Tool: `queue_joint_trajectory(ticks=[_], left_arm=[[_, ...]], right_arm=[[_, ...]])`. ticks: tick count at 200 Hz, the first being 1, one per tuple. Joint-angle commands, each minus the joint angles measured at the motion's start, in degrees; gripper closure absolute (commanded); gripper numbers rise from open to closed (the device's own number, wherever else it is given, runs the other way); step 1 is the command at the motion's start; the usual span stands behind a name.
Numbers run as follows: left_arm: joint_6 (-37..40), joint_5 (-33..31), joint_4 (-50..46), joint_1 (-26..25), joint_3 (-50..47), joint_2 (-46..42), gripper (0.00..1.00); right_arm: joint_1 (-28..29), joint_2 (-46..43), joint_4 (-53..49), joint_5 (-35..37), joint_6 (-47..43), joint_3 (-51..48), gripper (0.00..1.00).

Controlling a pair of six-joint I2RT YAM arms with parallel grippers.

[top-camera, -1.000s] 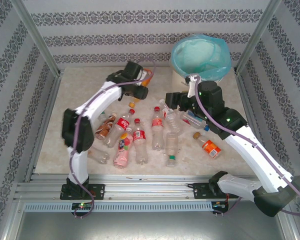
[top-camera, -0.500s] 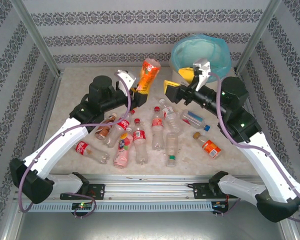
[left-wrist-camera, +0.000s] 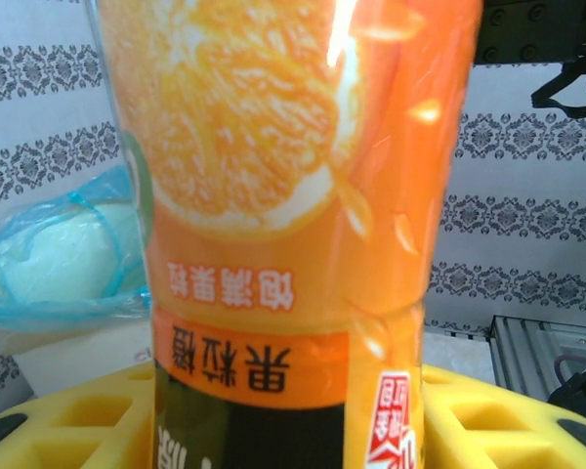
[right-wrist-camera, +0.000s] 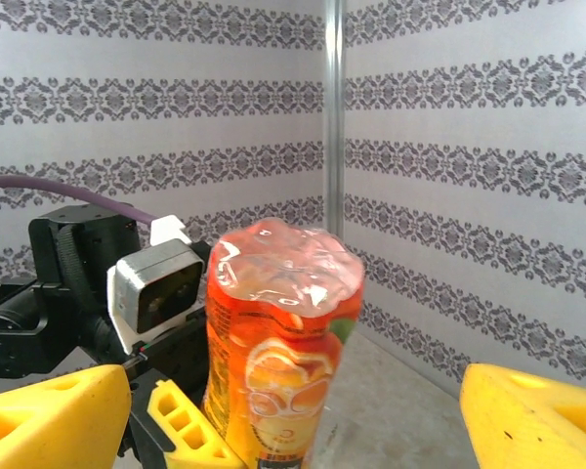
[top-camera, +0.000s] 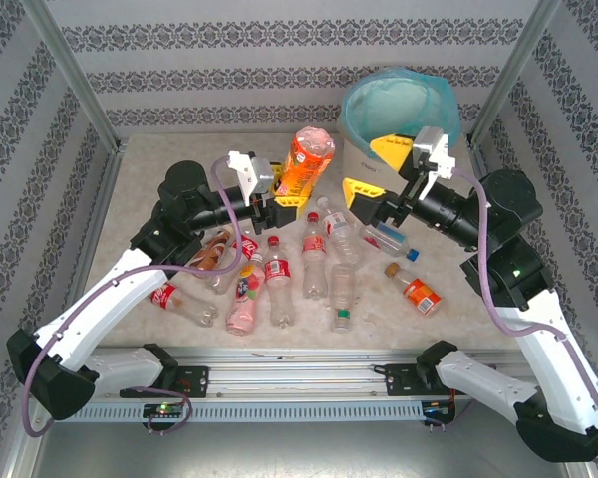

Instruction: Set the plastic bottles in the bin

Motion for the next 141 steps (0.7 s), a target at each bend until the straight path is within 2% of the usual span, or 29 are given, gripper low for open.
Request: queue_joint_trajectory(ticks=[1,46,101,141], left_arm=[[-0.7,2.6,5.2,-0.8,1.7,1.4,1.0],[-2.2,4.8,8.2,-0.9,2.0,4.2,1.0],[-0.1,6.8,8.6,-0.9,2.4,5.7,1.0],[1.3,7.3,11.3,-0.9,1.6,6.3,1.0]], right_arm=[[-2.4,-0.5,-1.8,-2.2,2.6,1.8,0.12],[-7.6,1.9,-0.8,-9.6,7.9,2.2,0.13],[-8.3,6.9,0.8,-18.2,9.8,5.6,0.13],[-8.5,8.5,0.6,-19.2,8.9,7.2,0.13]])
